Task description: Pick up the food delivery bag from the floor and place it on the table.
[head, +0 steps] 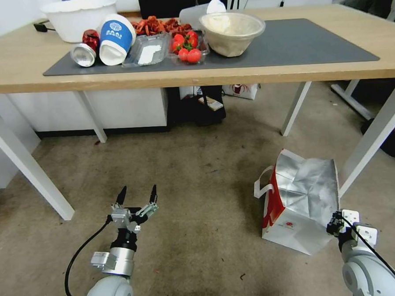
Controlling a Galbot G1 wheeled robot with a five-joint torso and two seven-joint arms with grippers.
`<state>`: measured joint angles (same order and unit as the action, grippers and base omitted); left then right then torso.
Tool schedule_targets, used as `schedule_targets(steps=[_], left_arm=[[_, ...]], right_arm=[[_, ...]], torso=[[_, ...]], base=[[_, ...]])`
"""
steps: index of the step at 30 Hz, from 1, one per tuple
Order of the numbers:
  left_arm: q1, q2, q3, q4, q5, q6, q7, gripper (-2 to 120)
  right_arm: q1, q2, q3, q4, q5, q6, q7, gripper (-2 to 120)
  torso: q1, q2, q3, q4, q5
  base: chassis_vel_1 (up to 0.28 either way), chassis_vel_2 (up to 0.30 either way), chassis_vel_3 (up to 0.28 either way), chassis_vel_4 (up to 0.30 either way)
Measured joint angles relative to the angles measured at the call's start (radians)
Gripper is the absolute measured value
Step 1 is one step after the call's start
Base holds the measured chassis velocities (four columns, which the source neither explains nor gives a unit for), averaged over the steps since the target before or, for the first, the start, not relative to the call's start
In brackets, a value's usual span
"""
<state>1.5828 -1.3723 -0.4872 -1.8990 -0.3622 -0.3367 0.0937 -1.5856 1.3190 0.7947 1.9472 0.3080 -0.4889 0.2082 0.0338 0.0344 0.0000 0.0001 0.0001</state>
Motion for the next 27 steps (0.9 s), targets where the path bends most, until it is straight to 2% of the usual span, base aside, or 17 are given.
schedule_targets(steps=[4, 7, 11, 17, 23, 24, 25, 27], left_arm=[[-0.001, 0.001, -0.003, -0.001, -0.001, 0.0, 0.0, 100], [0.003, 0.006, -0.008, -0.009, -0.001, 0.0, 0.0, 100], [0.004, 0.009, -0.011, -0.011, 0.005, 0.0, 0.0, 100], [0.0, 0.012, -0.018, -0.014, 0.026, -0.005, -0.005, 100], [-0.005, 0.011, -0.019, -0.014, 0.029, -0.017, 0.004, 100], [-0.003, 0.011, -0.02, -0.015, 0.029, -0.029, 0.027, 100], [-0.002, 0.011, -0.02, -0.016, 0.029, -0.031, 0.029, 100], [0.009, 0.017, -0.019, -0.023, 0.029, -0.037, 0.044, 100]], right_arm=[[-0.019, -0.009, 0.002, 0.012, -0.002, 0.025, -0.054, 0], [-0.076, -0.052, 0.016, 0.054, -0.001, 0.047, -0.199, 0], [-0.106, -0.078, 0.026, 0.083, 0.028, 0.04, -0.251, 0], [-0.198, -0.164, 0.058, 0.182, 0.131, 0.026, -0.391, 0], [-0.228, -0.206, 0.069, 0.244, 0.205, 0.02, -0.439, 0], [-0.242, -0.246, 0.078, 0.292, 0.274, 0.01, -0.464, 0], [-0.244, -0.253, 0.08, 0.3, 0.287, 0.007, -0.466, 0], [-0.257, -0.316, 0.099, 0.346, 0.368, -0.018, -0.479, 0]], torso=[[0.0, 0.0, 0.0, 0.0, -0.0001], [0.0, 0.0, 0.0, 0.0, 0.0], [0.0, 0.0, 0.0, 0.0001, -0.0001], [0.0, 0.0, 0.0, 0.0, 0.0], [0.0, 0.0, 0.0, -0.0001, 0.0], [0.0, 0.0, 0.0, 0.0, -0.0001], [0.0, 0.0, 0.0, 0.0, -0.0001], [0.0, 0.0, 0.0, 0.0001, 0.0001]], base=[[0.0, 0.0, 0.0, 0.0], [0.0, 0.0, 0.0, 0.0], [0.0, 0.0, 0.0, 0.0], [0.0, 0.0, 0.0, 0.0], [0.0, 0.0, 0.0, 0.0], [0.0, 0.0, 0.0, 0.0], [0.0, 0.0, 0.0, 0.0], [0.0, 0.0, 0.0, 0.0]])
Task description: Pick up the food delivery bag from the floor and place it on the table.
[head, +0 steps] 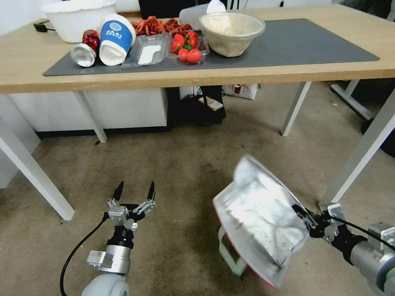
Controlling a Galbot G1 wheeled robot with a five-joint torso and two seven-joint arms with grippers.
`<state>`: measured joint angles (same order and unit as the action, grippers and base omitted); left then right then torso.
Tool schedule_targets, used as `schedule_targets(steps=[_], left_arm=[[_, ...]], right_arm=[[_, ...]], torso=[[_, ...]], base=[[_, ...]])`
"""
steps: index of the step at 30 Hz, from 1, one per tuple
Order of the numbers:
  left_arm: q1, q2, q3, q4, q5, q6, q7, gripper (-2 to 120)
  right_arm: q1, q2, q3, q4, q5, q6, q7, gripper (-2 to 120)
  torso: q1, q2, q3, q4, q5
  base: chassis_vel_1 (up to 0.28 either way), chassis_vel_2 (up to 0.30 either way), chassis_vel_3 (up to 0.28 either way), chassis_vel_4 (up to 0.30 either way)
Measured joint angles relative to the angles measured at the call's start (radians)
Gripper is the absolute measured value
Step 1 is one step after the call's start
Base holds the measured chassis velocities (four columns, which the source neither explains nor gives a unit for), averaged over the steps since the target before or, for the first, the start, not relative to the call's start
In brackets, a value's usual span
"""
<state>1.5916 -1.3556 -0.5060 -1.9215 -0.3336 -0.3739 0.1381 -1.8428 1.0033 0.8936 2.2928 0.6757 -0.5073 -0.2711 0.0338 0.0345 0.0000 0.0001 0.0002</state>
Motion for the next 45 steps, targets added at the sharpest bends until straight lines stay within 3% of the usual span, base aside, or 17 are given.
schedule_targets(steps=[6, 8, 16, 24, 36, 40, 45], left_arm=[[0.006, 0.008, 0.001, -0.009, -0.005, -0.016, 0.007, 100], [0.009, 0.014, 0.0, -0.023, -0.015, -0.013, 0.007, 100], [0.017, 0.016, -0.006, -0.053, -0.018, 0.037, -0.013, 100], [0.033, 0.019, -0.036, -0.087, 0.014, 0.11, -0.062, 100], [0.048, 0.019, -0.035, -0.146, 0.033, 0.159, -0.103, 100], [0.065, 0.022, -0.039, -0.155, 0.049, 0.143, -0.119, 100], [0.083, 0.031, -0.013, -0.16, 0.069, 0.099, -0.188, 100]], right_arm=[[0.006, -0.111, 0.072, 0.02, 0.201, -0.082, -0.04, 0], [0.01, -0.21, 0.139, -0.001, 0.323, -0.135, -0.094, 0], [0.032, -0.362, 0.2, -0.025, 0.433, -0.145, -0.262, 0], [0.054, -0.463, 0.207, 0.039, 0.576, -0.144, -0.313, 0], [0.055, -0.553, 0.265, 0.049, 0.661, -0.161, -0.388, 0], [0.055, -0.555, 0.264, 0.05, 0.646, -0.16, -0.416, 0], [0.052, -0.568, 0.263, 0.037, 0.604, -0.151, -0.475, 0]], torso=[[0.0, 0.0, 0.0, -0.0001, 0.0001], [0.0, 0.0, 0.0, 0.0001, 0.0], [0.0, 0.0, 0.0, -0.0001, -0.0002], [0.0, 0.0, 0.0, 0.0, -0.0002], [0.0, 0.0, 0.001, -0.0001, -0.0001], [0.0, 0.0, 0.001, -0.0001, -0.0001], [0.0, 0.0, 0.001, -0.0001, -0.0001]], base=[[0.0, 0.0, 0.0, 0.0], [0.0, 0.0, 0.0, 0.0], [0.0, 0.0, 0.0, 0.0], [0.0, 0.0, 0.0, 0.0], [0.0, 0.0, 0.0, 0.0], [0.0, 0.0, 0.0, 0.0], [0.0, 0.0, 0.0, 0.0]])
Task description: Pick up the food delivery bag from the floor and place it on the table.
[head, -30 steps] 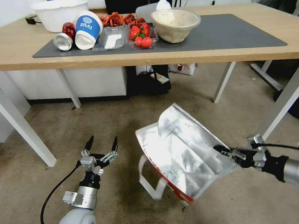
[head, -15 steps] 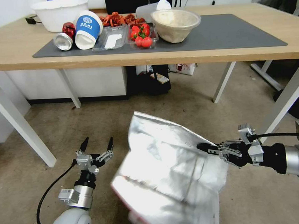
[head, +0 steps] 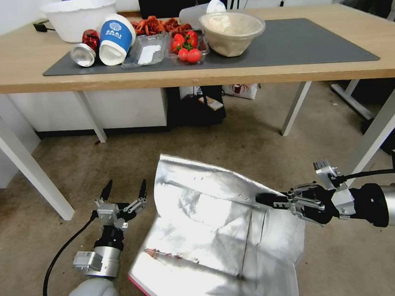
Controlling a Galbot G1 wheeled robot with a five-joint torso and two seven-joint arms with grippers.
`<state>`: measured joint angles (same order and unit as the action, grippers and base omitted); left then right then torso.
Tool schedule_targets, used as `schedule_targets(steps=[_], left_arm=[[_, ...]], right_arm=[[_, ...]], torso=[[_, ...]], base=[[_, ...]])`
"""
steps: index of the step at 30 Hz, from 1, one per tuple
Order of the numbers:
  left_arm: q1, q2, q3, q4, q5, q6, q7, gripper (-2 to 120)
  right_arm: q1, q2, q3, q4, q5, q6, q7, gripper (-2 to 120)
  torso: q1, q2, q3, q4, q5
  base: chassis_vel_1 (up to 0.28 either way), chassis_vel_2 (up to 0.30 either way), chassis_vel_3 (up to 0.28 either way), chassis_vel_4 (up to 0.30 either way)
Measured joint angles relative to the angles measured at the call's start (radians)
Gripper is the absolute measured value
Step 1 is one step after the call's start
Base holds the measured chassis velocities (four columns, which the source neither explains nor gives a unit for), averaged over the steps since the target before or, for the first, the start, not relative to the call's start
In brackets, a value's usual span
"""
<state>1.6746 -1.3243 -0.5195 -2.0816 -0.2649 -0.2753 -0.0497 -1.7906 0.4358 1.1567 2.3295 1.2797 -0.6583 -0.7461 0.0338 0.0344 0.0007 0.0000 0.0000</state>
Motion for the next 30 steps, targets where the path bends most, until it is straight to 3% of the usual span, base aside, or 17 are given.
schedule_targets(steps=[9, 17, 30], left_arm=[[0.003, 0.016, -0.013, 0.014, 0.003, -0.061, -0.019, 100], [0.002, 0.022, -0.015, 0.02, -0.006, -0.071, -0.02, 100], [0.003, 0.03, 0.001, 0.041, 0.009, -0.104, -0.034, 100]], right_arm=[[0.011, -0.047, 0.007, -0.045, -0.069, 0.024, -0.094, 0], [0.007, -0.053, 0.013, -0.061, -0.11, 0.041, -0.135, 0], [0.012, -0.059, 0.002, -0.061, -0.145, 0.065, -0.15, 0]], torso=[[0.0, 0.0, 0.0, 0.0001, 0.0], [0.0, 0.0, 0.0, 0.0, 0.0], [0.0, 0.0, 0.0, 0.0001, -0.0001]], base=[[0.0, 0.0, 0.0, 0.0], [0.0, 0.0, 0.0, 0.0], [0.0, 0.0, 0.0, 0.0]])
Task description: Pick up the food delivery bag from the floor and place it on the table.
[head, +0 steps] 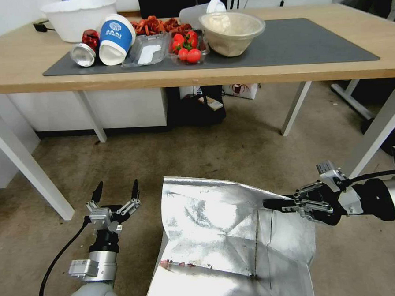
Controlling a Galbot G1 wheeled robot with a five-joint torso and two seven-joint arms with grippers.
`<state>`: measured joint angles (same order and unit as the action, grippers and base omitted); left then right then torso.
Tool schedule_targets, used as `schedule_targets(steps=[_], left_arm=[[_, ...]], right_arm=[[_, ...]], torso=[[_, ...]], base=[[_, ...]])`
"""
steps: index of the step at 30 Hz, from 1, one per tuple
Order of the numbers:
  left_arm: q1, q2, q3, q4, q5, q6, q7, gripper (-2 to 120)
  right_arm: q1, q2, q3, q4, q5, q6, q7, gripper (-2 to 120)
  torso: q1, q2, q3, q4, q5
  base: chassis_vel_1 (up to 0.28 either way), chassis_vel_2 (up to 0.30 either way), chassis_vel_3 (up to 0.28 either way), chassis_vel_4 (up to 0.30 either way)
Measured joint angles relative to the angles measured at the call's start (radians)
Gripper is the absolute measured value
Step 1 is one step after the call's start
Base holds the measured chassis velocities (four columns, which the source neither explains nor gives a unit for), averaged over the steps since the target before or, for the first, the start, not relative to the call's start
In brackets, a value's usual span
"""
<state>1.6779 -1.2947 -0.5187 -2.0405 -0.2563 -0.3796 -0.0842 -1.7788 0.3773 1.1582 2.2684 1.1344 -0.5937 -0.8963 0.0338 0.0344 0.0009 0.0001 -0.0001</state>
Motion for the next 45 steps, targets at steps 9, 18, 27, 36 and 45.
schedule_targets(steps=[9, 18, 27, 36, 45], left_arm=[[0.0, 0.002, 0.025, 0.022, 0.019, -0.057, -0.018, 100], [-0.006, 0.002, 0.04, 0.03, 0.027, -0.066, -0.024, 100], [-0.012, 0.007, 0.033, 0.033, 0.027, -0.062, -0.025, 100], [-0.017, 0.01, 0.028, 0.039, 0.027, -0.062, -0.025, 100], [-0.021, 0.012, 0.025, 0.04, 0.028, -0.063, -0.025, 100]], right_arm=[[0.007, -0.002, -0.026, -0.001, -0.023, 0.015, -0.006, 0], [0.015, -0.011, -0.026, -0.012, -0.024, 0.026, -0.006, 0], [0.02, -0.019, -0.023, -0.014, -0.02, 0.028, -0.004, 0], [0.019, -0.022, -0.015, -0.013, -0.02, 0.031, -0.006, 0], [0.017, -0.029, 0.002, -0.013, -0.012, 0.035, -0.01, 0]], torso=[[0.0, 0.005, 0.005, 0.0, 0.0001], [0.002, 0.048, 0.045, 0.0, 0.0], [0.007, 0.086, 0.078, 0.0, 0.0001], [0.012, 0.121, 0.108, 0.0, 0.0], [0.021, 0.158, 0.136, -0.0001, 0.0]], base=[[0.0, 0.0, 0.0, 0.0], [0.0, 0.0, 0.0, 0.0], [0.0, 0.0, 0.0, 0.0], [0.0, 0.0, 0.0, 0.0], [0.0, 0.0, 0.0, 0.0]])
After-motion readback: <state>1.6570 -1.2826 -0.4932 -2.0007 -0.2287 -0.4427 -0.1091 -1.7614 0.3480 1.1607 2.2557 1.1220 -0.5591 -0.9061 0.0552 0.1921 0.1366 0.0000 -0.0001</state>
